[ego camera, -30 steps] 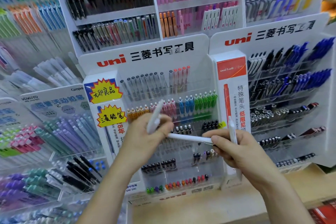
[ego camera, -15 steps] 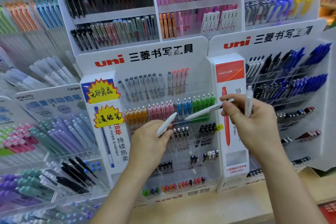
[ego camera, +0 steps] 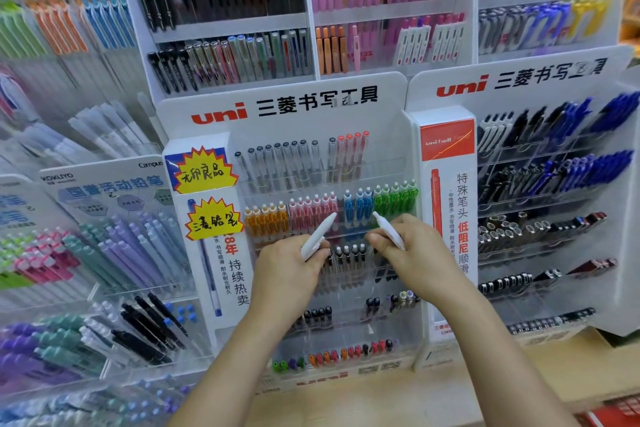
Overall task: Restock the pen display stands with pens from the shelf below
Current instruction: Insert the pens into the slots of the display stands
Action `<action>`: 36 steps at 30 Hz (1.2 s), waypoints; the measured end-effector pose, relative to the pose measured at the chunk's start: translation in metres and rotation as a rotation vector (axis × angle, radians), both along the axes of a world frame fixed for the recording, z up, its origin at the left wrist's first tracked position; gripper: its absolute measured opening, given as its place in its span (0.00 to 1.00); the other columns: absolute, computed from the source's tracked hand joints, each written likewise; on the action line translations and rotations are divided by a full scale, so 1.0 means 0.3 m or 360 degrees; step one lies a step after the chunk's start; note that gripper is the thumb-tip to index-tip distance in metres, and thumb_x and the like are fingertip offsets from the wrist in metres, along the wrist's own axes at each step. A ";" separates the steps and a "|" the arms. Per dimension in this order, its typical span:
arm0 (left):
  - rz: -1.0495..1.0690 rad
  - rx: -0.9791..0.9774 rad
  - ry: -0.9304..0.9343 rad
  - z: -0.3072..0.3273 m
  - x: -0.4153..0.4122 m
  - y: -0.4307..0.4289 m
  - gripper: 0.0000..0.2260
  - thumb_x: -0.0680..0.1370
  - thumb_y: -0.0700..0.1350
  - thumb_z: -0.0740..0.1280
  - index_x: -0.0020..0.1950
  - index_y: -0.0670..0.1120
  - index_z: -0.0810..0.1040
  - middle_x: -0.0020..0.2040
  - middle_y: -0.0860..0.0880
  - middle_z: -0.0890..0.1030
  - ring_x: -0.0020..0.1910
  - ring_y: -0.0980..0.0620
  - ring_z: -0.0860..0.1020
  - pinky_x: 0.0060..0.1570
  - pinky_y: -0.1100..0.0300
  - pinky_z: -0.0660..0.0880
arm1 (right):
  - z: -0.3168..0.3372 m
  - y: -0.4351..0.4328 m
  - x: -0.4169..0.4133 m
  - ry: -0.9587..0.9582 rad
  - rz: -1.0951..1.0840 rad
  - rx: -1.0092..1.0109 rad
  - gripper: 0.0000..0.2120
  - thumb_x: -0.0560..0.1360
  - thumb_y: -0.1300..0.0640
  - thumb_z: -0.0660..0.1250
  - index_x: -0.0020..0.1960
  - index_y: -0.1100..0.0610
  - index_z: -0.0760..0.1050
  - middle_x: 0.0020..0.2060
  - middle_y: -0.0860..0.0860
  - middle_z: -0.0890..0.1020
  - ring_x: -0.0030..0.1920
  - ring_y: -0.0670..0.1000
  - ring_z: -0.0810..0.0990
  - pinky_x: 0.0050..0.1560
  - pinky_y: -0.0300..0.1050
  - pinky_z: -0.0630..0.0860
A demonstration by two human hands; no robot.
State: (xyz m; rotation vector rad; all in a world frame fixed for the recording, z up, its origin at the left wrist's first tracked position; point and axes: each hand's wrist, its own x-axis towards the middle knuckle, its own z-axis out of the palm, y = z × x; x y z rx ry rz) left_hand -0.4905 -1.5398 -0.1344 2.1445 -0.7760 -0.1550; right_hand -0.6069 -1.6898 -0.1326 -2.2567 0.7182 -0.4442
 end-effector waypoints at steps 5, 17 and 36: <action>0.0000 0.0000 0.0011 0.003 0.004 0.001 0.05 0.76 0.48 0.70 0.49 0.52 0.84 0.35 0.53 0.81 0.28 0.57 0.72 0.32 0.61 0.67 | -0.004 0.022 0.012 -0.0113 -0.0160 -0.0030 0.05 0.76 0.53 0.70 0.44 0.53 0.83 0.36 0.50 0.83 0.38 0.53 0.81 0.41 0.50 0.78; -0.0073 -0.0165 0.0129 0.024 -0.016 0.007 0.13 0.79 0.53 0.65 0.40 0.47 0.80 0.30 0.47 0.77 0.27 0.54 0.68 0.29 0.59 0.65 | 0.013 0.065 -0.002 -0.0258 -0.0199 -0.0021 0.08 0.77 0.51 0.69 0.47 0.55 0.82 0.36 0.51 0.83 0.35 0.52 0.80 0.36 0.49 0.79; -0.0144 -0.1361 0.1536 0.139 -0.084 0.043 0.20 0.77 0.56 0.58 0.47 0.43 0.82 0.40 0.47 0.78 0.37 0.54 0.75 0.38 0.61 0.74 | 0.103 0.226 -0.055 -0.0242 0.0499 0.1325 0.04 0.73 0.63 0.73 0.47 0.59 0.81 0.34 0.57 0.79 0.26 0.45 0.65 0.25 0.35 0.61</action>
